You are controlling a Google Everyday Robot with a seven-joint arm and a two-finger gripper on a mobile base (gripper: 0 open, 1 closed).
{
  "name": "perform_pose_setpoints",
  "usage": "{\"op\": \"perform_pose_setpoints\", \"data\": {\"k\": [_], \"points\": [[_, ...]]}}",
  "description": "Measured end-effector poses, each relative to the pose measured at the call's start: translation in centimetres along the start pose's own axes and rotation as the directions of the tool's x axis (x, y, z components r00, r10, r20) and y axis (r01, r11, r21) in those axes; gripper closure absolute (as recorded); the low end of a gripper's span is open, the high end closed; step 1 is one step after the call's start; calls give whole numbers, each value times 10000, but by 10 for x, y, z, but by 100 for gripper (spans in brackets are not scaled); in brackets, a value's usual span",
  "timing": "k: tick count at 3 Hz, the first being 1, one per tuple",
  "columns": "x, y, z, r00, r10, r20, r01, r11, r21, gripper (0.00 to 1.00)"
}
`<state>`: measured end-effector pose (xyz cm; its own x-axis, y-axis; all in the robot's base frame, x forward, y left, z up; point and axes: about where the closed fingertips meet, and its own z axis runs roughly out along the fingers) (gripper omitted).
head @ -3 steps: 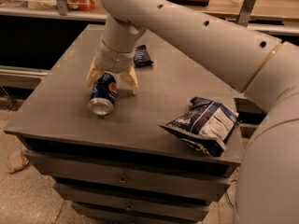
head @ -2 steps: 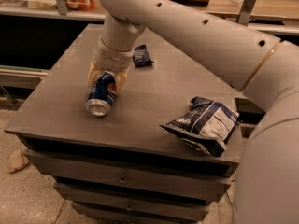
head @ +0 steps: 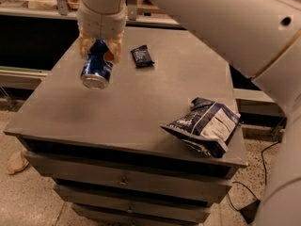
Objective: Place pepsi can upright
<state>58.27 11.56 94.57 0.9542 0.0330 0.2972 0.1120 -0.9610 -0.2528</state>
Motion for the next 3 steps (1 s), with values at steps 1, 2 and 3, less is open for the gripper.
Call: {"op": "perform_pose_setpoints", "data": {"k": [1,2,3], "points": [[0,-1,-39,9864,-1017,-1294,1015,9948,-85,100],[13,1,-47,9631,-1770,-2028,1829,9831,108,100],[13,-2,-46,9633,-1801,-1989,1859,9825,110,100]]}}
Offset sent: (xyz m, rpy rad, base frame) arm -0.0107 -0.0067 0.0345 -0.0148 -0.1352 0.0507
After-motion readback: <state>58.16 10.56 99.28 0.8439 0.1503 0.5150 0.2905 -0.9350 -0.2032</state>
